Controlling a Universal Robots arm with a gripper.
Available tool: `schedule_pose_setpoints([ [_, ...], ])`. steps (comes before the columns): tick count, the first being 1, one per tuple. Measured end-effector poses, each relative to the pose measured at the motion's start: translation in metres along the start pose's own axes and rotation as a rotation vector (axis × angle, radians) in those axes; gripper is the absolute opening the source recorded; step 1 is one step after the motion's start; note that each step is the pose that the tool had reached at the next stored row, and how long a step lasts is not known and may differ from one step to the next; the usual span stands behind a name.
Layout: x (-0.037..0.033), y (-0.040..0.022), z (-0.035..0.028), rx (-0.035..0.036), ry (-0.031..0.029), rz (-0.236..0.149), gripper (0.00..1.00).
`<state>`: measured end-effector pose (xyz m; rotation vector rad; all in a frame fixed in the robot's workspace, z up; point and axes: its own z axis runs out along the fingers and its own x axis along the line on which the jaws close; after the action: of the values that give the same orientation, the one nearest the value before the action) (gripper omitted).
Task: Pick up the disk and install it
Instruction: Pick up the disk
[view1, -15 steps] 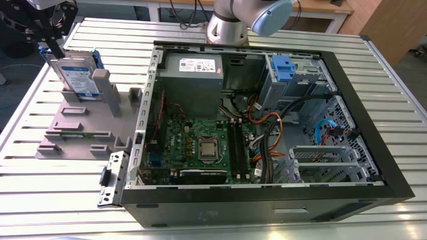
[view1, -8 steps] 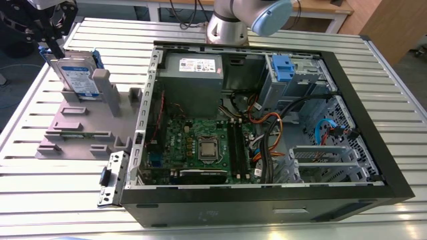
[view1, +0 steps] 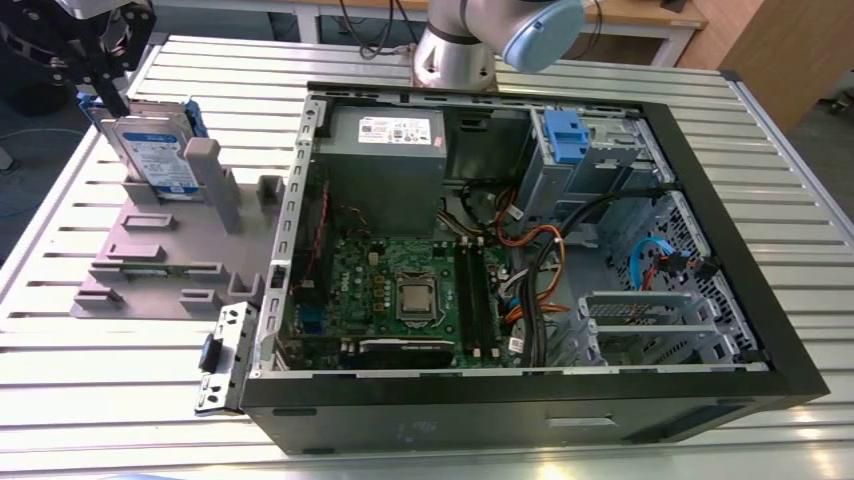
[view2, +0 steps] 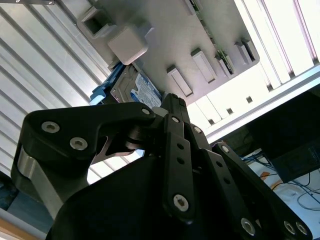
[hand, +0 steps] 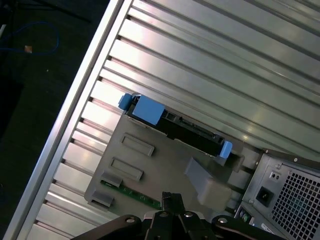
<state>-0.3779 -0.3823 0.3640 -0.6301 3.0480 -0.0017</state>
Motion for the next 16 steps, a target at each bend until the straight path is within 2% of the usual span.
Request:
schedule_pose_setpoints([
  [16,0.0,0.0,0.0,-0.0004,-0.0001,-0.015,0.11],
])
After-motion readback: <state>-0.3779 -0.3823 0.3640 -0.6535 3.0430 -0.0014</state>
